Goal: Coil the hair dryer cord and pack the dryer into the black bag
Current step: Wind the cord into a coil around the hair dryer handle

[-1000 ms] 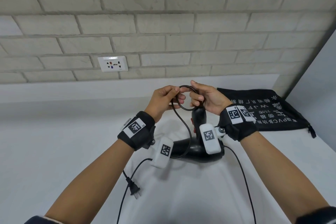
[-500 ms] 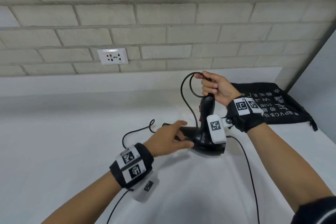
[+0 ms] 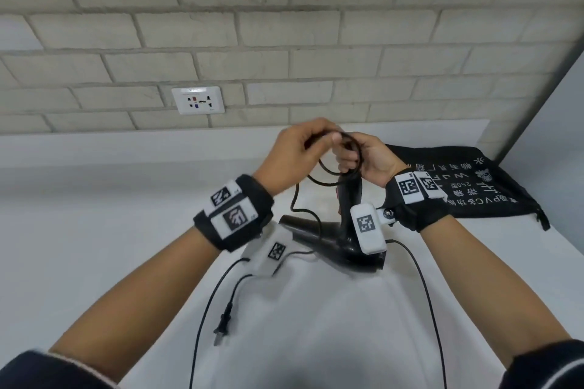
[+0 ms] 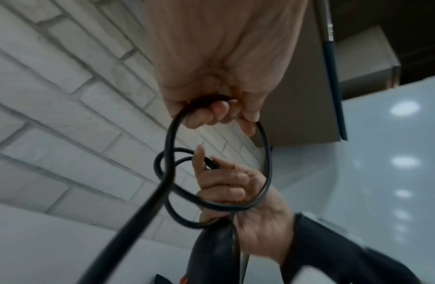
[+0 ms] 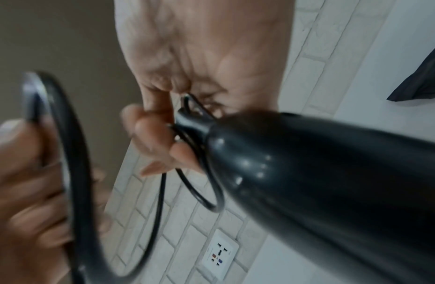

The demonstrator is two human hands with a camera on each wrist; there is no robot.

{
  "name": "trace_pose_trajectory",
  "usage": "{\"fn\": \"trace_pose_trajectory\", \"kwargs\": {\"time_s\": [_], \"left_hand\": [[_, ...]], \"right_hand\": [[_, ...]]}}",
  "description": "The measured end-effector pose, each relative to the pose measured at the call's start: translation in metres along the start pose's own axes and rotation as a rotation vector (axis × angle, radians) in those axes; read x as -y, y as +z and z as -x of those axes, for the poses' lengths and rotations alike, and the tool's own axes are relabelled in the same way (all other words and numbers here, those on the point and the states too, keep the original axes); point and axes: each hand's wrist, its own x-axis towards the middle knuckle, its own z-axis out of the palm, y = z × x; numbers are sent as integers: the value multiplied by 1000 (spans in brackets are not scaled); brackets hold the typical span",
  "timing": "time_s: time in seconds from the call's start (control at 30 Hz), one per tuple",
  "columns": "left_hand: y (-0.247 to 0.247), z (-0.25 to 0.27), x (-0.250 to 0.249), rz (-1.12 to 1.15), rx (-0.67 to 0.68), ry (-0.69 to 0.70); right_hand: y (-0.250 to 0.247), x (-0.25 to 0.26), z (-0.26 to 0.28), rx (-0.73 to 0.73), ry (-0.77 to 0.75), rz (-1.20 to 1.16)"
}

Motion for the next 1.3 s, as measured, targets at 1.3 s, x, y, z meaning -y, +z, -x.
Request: {"fn": "trace_pose_trajectory", "kwargs": {"time_s": [1.3], "left_hand": [[19,-16,57,356,67,-327]], "right_hand": [[-20,6,6,90,89,-163]]}}
